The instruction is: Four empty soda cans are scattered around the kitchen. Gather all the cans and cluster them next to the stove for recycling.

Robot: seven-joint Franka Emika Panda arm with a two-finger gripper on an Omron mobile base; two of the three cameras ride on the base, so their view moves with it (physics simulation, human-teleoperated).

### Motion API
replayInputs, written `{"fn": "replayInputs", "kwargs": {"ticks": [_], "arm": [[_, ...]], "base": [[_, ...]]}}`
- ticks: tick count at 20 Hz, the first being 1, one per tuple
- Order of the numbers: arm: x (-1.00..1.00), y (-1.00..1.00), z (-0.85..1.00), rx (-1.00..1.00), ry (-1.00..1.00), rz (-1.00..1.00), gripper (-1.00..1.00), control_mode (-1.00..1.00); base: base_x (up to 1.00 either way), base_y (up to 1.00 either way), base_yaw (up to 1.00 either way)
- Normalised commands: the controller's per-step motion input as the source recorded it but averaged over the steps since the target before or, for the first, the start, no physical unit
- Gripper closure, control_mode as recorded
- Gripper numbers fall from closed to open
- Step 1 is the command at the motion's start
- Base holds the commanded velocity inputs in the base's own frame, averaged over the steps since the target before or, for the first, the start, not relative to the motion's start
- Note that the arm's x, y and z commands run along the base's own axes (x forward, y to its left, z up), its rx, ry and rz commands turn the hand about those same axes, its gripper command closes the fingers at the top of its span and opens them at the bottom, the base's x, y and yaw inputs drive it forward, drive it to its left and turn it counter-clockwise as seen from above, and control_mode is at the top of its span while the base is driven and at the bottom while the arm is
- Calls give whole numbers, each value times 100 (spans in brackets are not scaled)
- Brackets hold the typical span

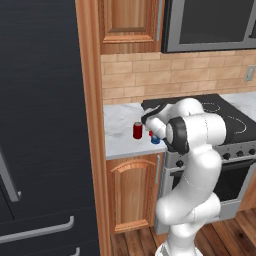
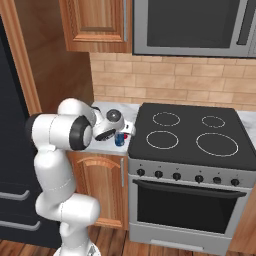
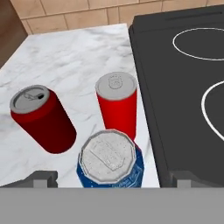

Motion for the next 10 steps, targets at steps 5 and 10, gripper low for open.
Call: {"fn": "replayInputs", "kwargs": {"ticks": [5, 10], "arm": [[-27, -2, 31, 0, -1, 0, -100, -100], [-35, 0, 39, 0, -1, 0, -100, -100]], "base": [[0, 0, 0], [0, 0, 0]]}}
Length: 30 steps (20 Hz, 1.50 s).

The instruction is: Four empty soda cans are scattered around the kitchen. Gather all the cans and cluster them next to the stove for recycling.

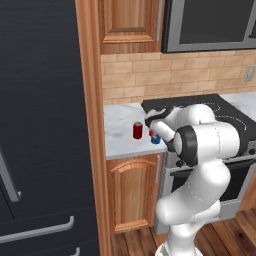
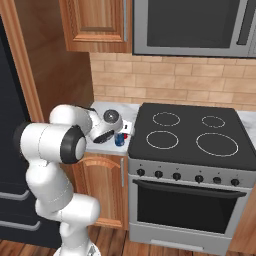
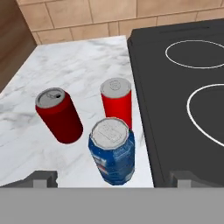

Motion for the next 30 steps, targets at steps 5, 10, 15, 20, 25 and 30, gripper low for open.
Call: {"fn": "replayInputs", "kwargs": {"ticks": [5, 10, 15, 20, 25, 30], "arm": [[-32, -5, 46, 0, 1, 0, -100, -100], [-34, -9, 51, 0, 6, 0, -100, -100], [-30, -7, 55, 0, 10, 0, -100, -100], [-29, -3, 51, 0, 9, 0, -100, -100], [-32, 0, 41, 0, 5, 0, -100, -100], [-42, 0, 14, 0, 2, 3, -100, -100]], "base": [[0, 0, 0], [0, 0, 0], [0, 0, 0], [0, 0, 0], [0, 0, 0], [0, 0, 0]]}}
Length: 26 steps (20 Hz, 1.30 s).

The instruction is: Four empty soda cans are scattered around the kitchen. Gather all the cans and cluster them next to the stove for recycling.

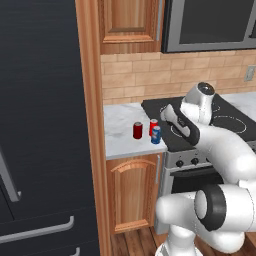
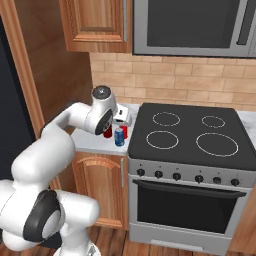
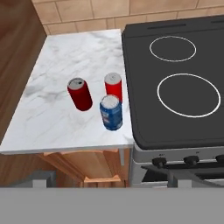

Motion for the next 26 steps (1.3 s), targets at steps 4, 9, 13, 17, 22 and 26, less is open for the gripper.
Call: {"fn": "replayInputs", "kwargs": {"ticks": [4, 9, 13, 17, 22, 26], "arm": [[-43, 0, 17, -1, 1, 3, -100, -100], [-39, 2, 23, -1, 8, 1, -100, -100], [-33, 8, 21, -3, 10, 0, -100, -100], [-30, 7, 19, -3, 6, 0, -100, -100], [-30, 9, 12, -4, 1, 0, -100, -100], [-34, 14, 1, -3, -3, 0, -100, -100]], "base": [[0, 0, 0], [0, 0, 0], [0, 0, 0], [0, 0, 0], [0, 0, 0], [0, 0, 0]]}}
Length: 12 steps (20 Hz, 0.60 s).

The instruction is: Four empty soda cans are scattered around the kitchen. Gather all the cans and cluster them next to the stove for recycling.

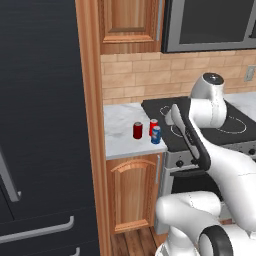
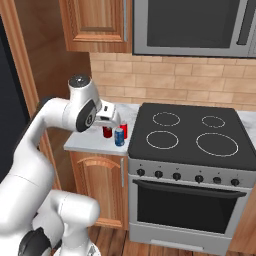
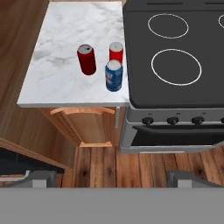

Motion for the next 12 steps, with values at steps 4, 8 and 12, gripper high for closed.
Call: {"fn": "replayInputs", "kwargs": {"ticks": [4, 8, 12], "arm": [[-36, 16, 0, -1, -8, -1, -100, -100], [-34, 15, 3, -1, -11, -1, -100, -100], [-35, 11, 11, 0, -10, -1, -100, -100]], "base": [[0, 0, 0], [0, 0, 0], [0, 0, 0]]}}
